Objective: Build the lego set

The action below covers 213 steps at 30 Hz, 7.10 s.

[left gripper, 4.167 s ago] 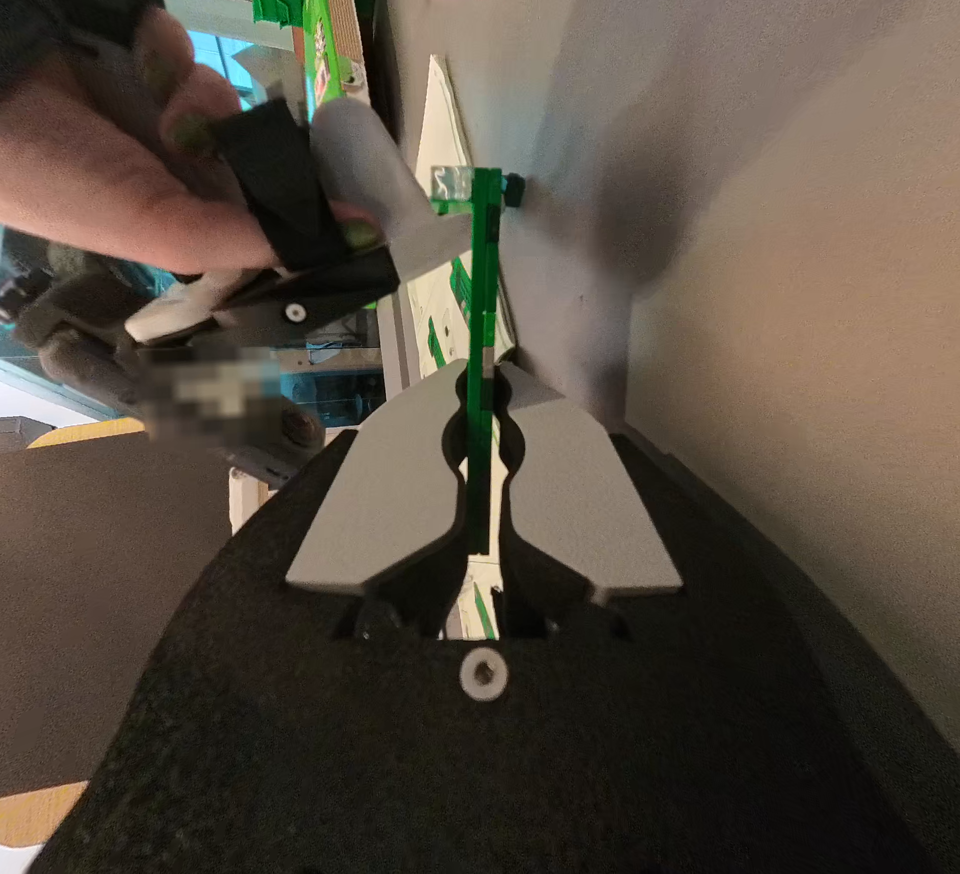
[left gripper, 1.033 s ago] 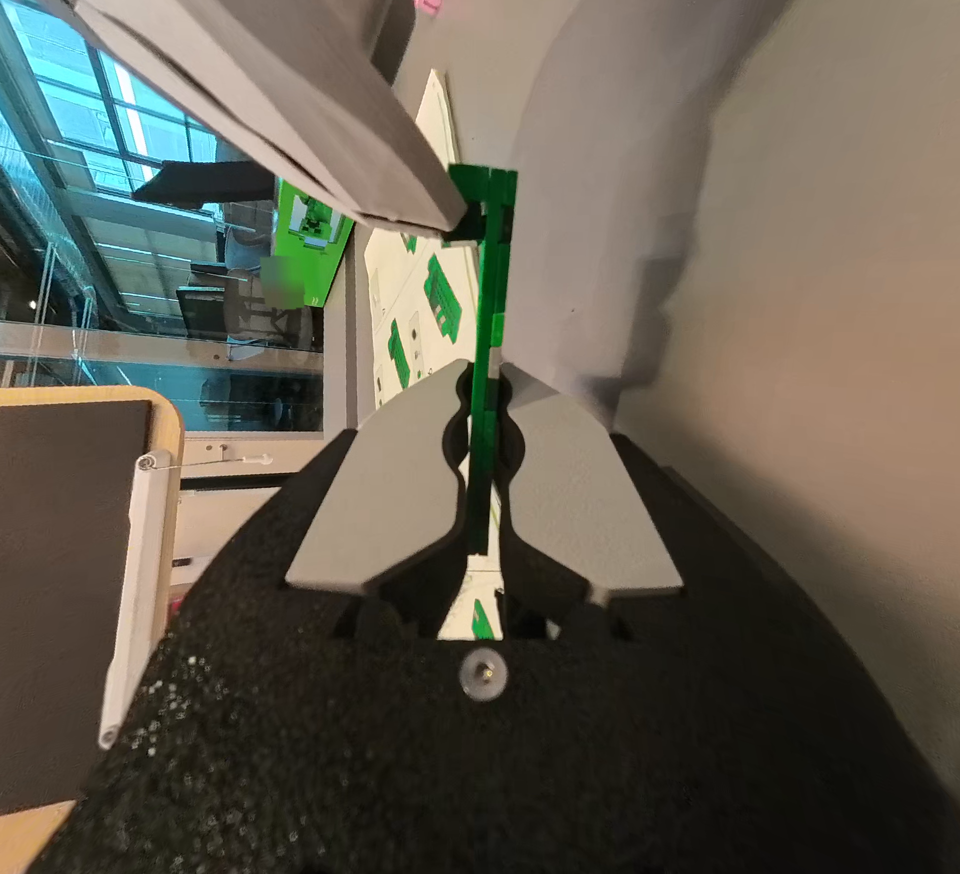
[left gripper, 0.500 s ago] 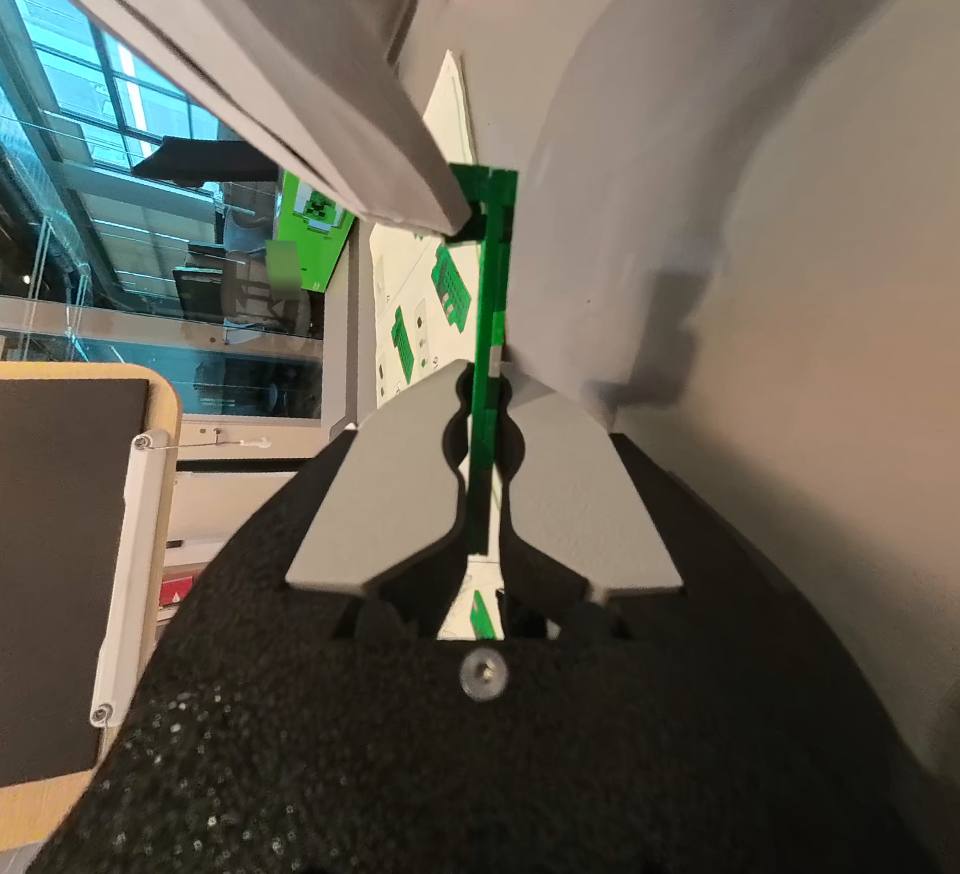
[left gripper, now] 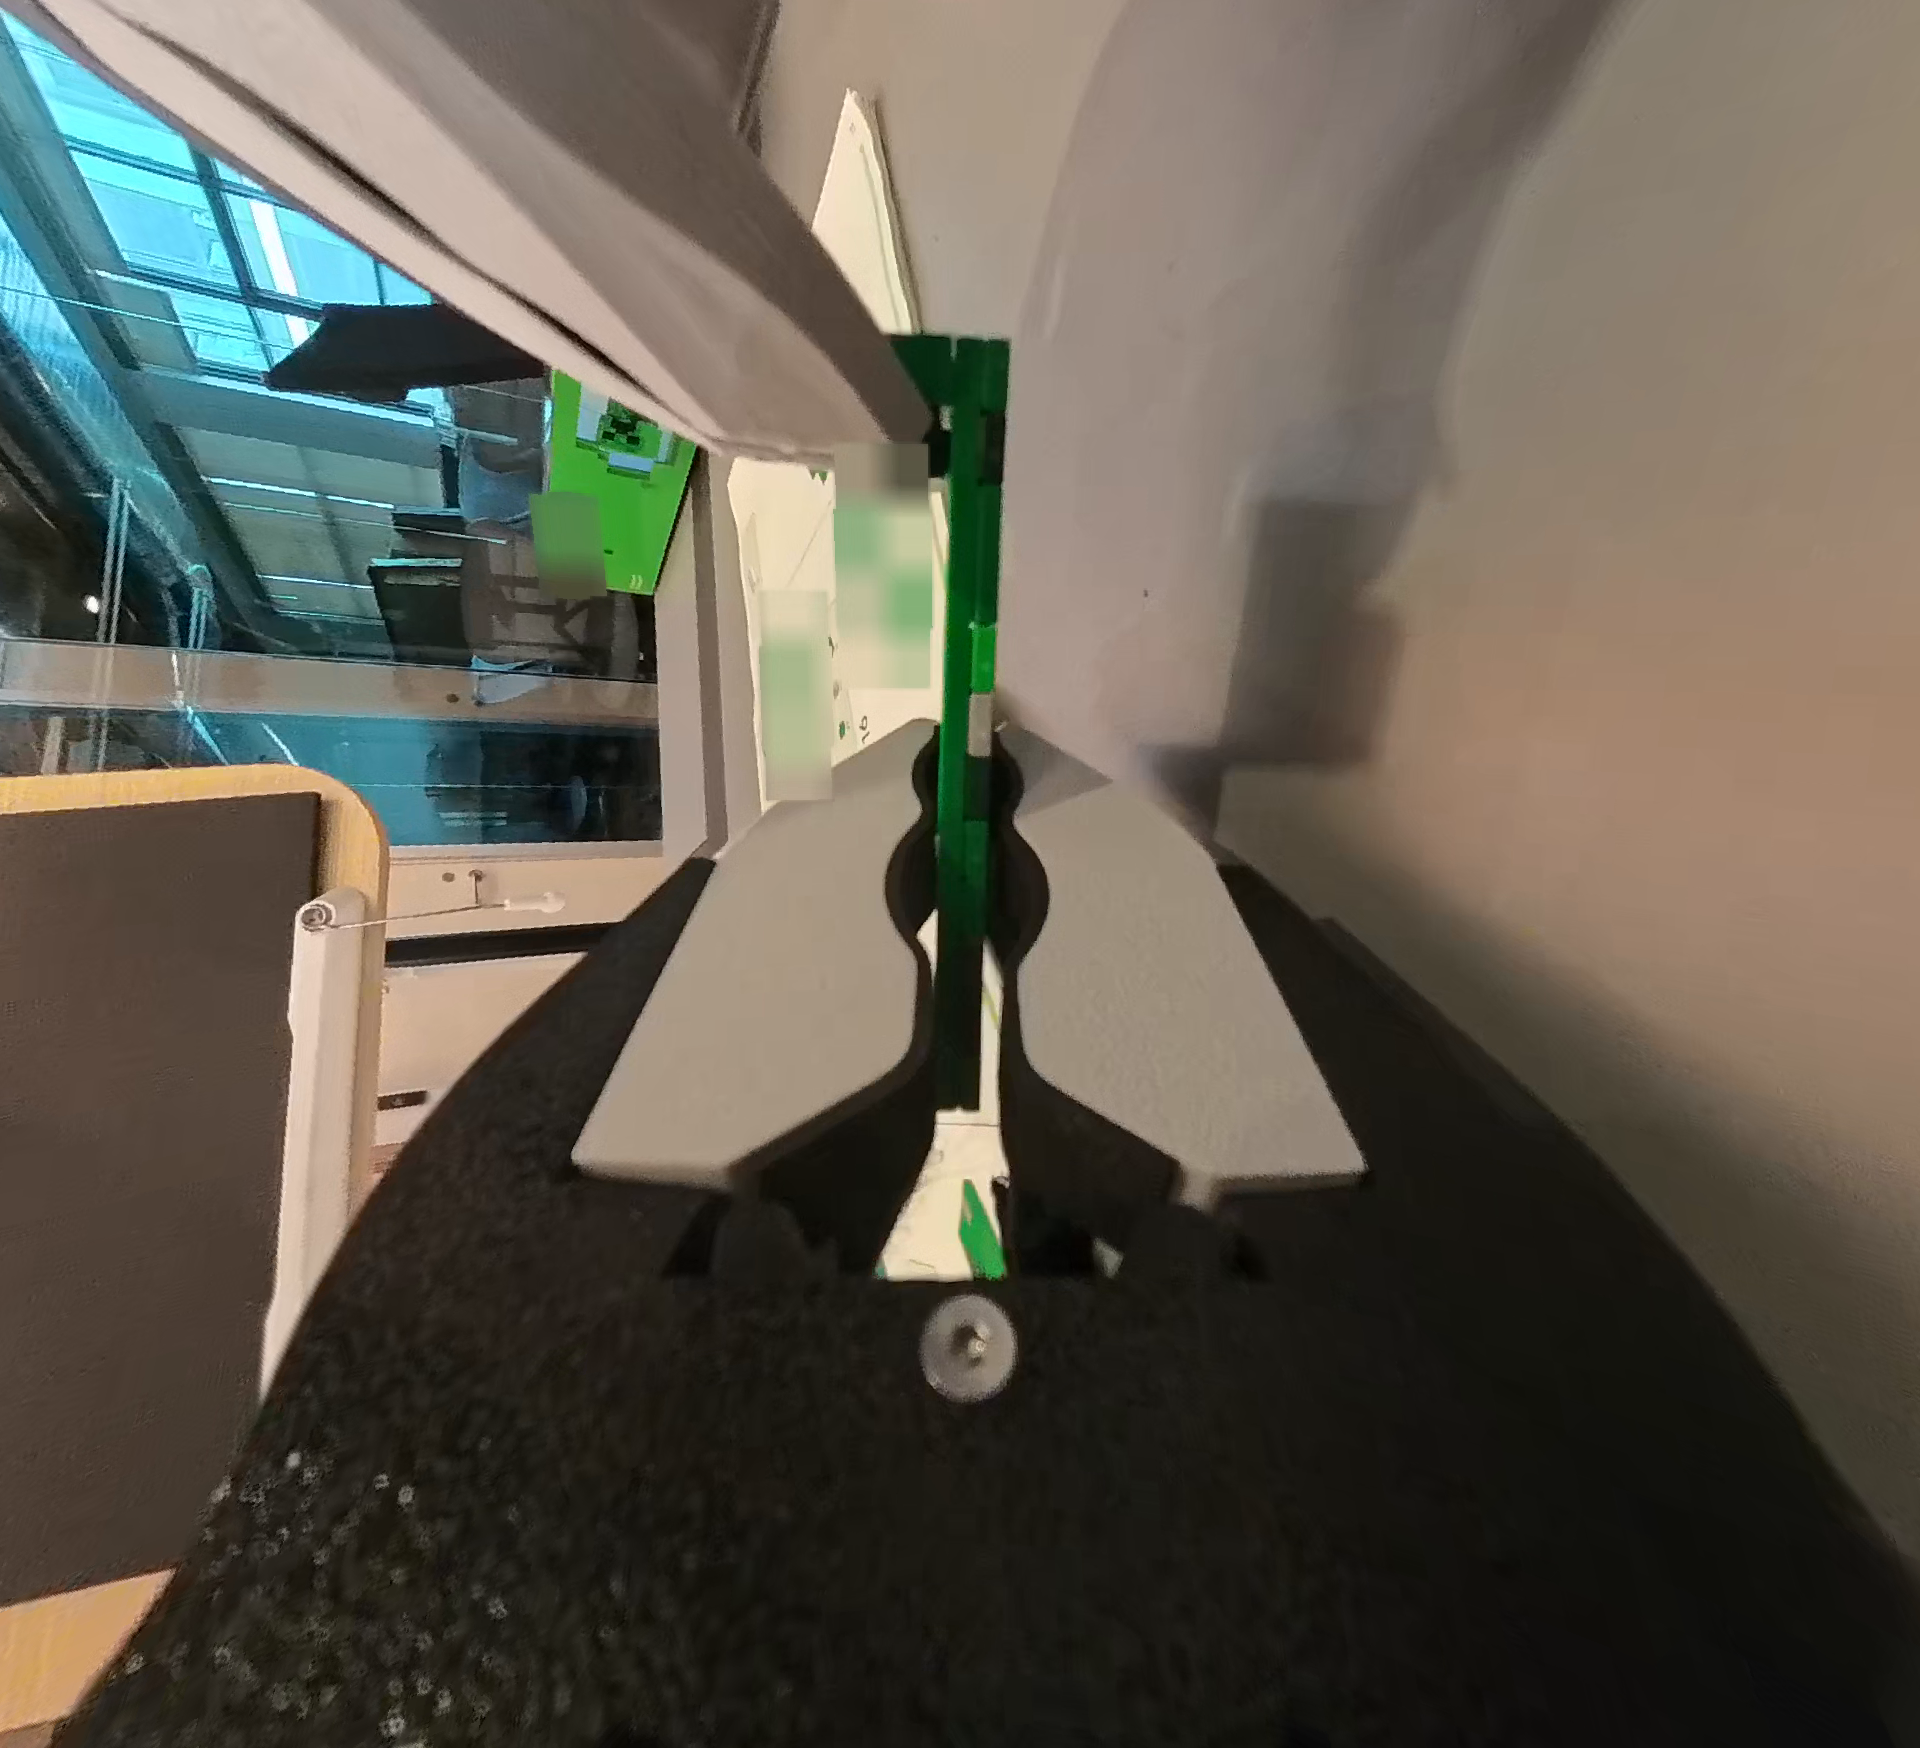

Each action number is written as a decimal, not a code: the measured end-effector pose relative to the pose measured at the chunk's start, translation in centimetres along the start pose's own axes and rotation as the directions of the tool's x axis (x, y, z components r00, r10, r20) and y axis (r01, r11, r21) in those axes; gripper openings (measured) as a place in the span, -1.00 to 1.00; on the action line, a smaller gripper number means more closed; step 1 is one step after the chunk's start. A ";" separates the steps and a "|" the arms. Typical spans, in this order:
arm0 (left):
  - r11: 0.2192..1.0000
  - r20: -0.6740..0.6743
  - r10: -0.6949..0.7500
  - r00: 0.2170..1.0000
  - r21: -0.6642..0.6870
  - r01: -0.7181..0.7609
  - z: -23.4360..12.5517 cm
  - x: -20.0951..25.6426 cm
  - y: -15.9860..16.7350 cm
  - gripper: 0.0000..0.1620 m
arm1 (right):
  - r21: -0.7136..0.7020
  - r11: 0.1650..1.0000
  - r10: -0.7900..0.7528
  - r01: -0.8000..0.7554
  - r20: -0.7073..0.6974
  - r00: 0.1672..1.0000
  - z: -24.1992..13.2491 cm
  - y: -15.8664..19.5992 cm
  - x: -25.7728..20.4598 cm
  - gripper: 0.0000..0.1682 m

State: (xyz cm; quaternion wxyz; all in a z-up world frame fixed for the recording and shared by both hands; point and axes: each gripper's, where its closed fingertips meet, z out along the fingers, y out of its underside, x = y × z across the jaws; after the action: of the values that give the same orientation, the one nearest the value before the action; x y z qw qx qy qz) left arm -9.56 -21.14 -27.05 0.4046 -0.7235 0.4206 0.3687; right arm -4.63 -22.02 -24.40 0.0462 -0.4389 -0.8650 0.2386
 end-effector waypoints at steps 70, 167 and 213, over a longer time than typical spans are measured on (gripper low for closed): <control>0.994 0.084 0.000 0.996 -0.109 0.009 -0.1 -1.6 3.4 -0.92 | 0.190 0.982 0.037 0.022 -0.303 0.952 0.8 2.8 4.7 -0.93; 1.000 0.063 -0.002 0.998 0.003 0.002 0.1 -0.7 1.8 -0.92 | 0.380 0.923 0.019 0.054 -0.187 0.982 -1.7 11.6 5.7 -0.91; 1.000 0.058 0.002 0.998 0.001 -0.002 0.1 -0.7 1.8 -0.92 | 0.383 0.923 0.035 0.042 -0.194 0.980 -1.7 11.6 6.0 -0.91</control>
State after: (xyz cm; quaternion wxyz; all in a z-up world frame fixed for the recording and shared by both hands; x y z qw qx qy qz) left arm -11.49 -21.39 -27.03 0.4168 -0.7119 0.4095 0.3896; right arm 0.77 -10.91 -28.89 0.2175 -0.4411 -0.7931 0.3594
